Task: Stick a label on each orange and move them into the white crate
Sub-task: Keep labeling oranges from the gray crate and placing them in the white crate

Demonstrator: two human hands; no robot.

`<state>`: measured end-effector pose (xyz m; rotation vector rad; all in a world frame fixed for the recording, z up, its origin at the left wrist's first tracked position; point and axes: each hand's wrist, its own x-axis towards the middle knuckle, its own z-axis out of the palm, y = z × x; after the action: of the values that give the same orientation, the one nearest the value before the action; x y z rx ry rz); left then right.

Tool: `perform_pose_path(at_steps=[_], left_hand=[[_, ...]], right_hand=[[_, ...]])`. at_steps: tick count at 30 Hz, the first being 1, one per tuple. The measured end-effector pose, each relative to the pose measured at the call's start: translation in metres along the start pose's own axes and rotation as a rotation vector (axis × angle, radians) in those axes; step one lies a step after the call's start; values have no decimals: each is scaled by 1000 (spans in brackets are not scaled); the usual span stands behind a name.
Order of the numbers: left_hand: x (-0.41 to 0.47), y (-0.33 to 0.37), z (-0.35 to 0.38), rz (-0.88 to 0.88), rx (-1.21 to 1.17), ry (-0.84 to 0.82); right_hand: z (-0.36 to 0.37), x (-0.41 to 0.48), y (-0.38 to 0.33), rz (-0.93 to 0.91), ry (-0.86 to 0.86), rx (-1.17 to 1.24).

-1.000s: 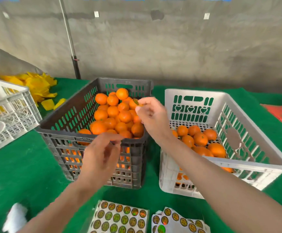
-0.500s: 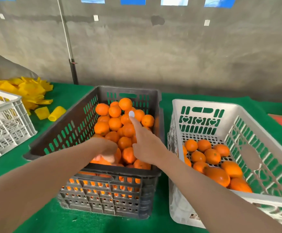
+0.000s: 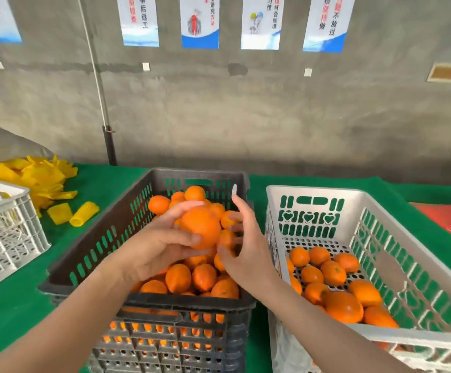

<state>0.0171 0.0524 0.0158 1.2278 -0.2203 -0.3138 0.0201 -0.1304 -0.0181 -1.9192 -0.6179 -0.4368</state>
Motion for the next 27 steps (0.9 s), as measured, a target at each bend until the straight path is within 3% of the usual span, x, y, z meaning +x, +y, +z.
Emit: perform_pose_path(at_steps=[6,12,16,18,23,27], left_hand=[[-23,-5,33,84,-131,-31],[-40,-14,66,52,-43,-143],[-48,-16,89,28,-9,-14],[-50,-19,98,48,-103,23],[-52,-28,119,63,-293,89],[-52,-38,139,29,-407,122]], right_hand=[[-17,-21,-26,-34,-79,268],[-47,-39,-39,-108,-12,57],[-69,-55,-46,-164,-78,16],[-79,-65,-54,-87,-61,193],[-86,-83,-71,432,133,882],[-81,-88,-78,554,173,948]])
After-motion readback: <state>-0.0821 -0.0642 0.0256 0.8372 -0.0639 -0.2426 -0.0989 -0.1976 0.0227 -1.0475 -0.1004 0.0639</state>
